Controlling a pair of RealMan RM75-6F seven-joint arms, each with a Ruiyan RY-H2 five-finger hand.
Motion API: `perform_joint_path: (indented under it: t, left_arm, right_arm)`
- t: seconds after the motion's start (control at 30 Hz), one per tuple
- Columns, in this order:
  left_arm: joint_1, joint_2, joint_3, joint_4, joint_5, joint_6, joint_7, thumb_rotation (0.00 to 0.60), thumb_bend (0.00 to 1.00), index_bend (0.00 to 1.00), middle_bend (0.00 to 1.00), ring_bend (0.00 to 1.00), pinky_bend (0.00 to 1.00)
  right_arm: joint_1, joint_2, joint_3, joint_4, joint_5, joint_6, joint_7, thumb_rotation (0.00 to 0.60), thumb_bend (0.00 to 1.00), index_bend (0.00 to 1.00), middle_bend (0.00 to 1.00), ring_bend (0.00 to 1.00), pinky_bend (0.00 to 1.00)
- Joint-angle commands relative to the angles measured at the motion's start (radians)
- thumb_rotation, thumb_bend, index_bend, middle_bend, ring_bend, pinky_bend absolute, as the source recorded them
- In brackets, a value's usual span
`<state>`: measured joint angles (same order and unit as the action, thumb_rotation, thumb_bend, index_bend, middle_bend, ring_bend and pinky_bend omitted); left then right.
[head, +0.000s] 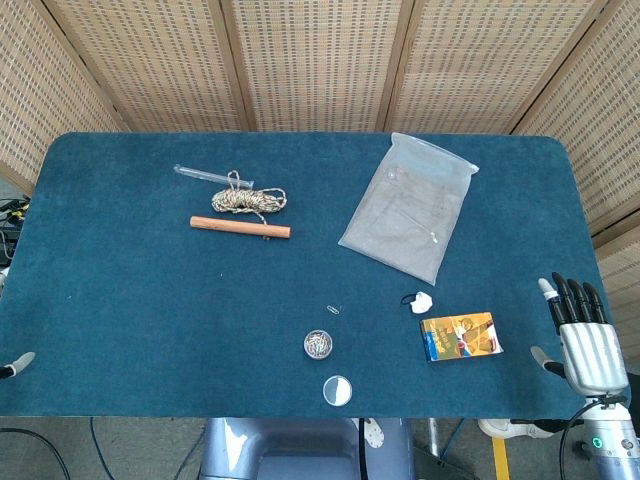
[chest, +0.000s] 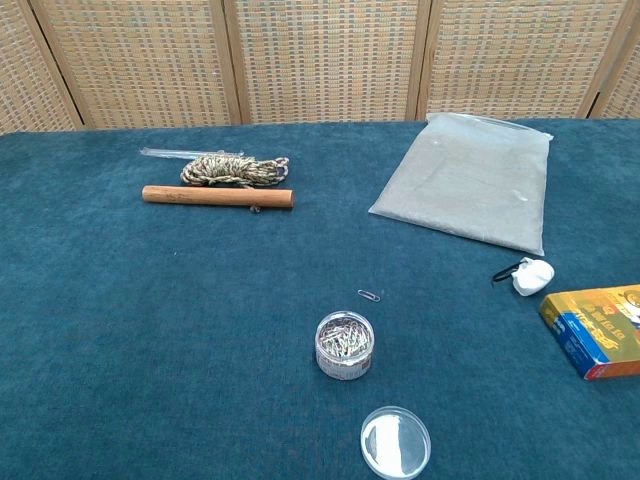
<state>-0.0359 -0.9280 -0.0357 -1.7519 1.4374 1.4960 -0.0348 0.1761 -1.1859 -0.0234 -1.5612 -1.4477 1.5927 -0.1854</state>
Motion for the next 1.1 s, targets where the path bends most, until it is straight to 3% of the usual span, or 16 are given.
perform_joint_path:
  t: [0.03,0.13,0.23,0.33,0.4,0.67,0.87,1.1]
  left_arm:
    - [0.003,0.001,0.0,0.001,0.005,0.005,-0.009,0.6,0.0,0.0,0.0,0.0,0.0]
    - [0.003,0.001,0.001,0.0,0.012,0.007,-0.006,0.6,0.0,0.0,0.0,0.0,0.0]
    - [0.001,-0.001,0.002,-0.002,0.016,0.006,0.001,0.6,0.0,0.0,0.0,0.0,0.0]
    - [-0.002,-0.003,0.001,-0.004,0.013,-0.001,0.011,0.6,0.0,0.0,0.0,0.0,0.0]
    - [-0.004,-0.004,-0.001,-0.004,0.01,-0.004,0.013,0.6,0.0,0.0,0.0,0.0,0.0]
    - [-0.015,-0.009,-0.006,0.0,-0.011,-0.03,0.024,0.6,0.0,0.0,0.0,0.0,0.0]
    - [-0.025,-0.012,-0.011,0.006,-0.029,-0.052,0.024,0.6,0.0,0.0,0.0,0.0,0.0]
    - [-0.034,-0.012,-0.015,0.014,-0.046,-0.075,0.016,0.6,0.0,0.0,0.0,0.0,0.0]
  right_arm:
    - [0.003,-0.012,0.008,0.014,-0.025,-0.013,0.028,0.6,0.0,0.0,0.0,0.0,0.0]
    - [0.042,-0.025,0.026,0.033,-0.087,-0.034,0.072,0.6,0.0,0.05,0.0,0.0,0.0]
    - [0.085,-0.041,0.044,0.054,-0.133,-0.063,0.14,0.6,0.0,0.24,0.0,0.0,0.0]
    - [0.186,-0.027,0.081,-0.009,-0.111,-0.223,0.263,0.6,0.04,0.33,0.0,0.0,0.0]
    - [0.221,-0.027,0.106,-0.035,-0.075,-0.284,0.258,0.6,0.11,0.37,0.0,0.0,0.0]
    - [0.361,-0.128,0.218,-0.14,0.21,-0.513,0.053,0.6,0.32,0.44,0.0,0.0,0.0]
    - [0.45,-0.253,0.267,-0.121,0.446,-0.574,-0.123,0.6,0.34,0.49,0.0,0.0,0.0]
    - [0.523,-0.39,0.258,-0.063,0.609,-0.571,-0.282,0.6,0.34,0.49,0.0,0.0,0.0]
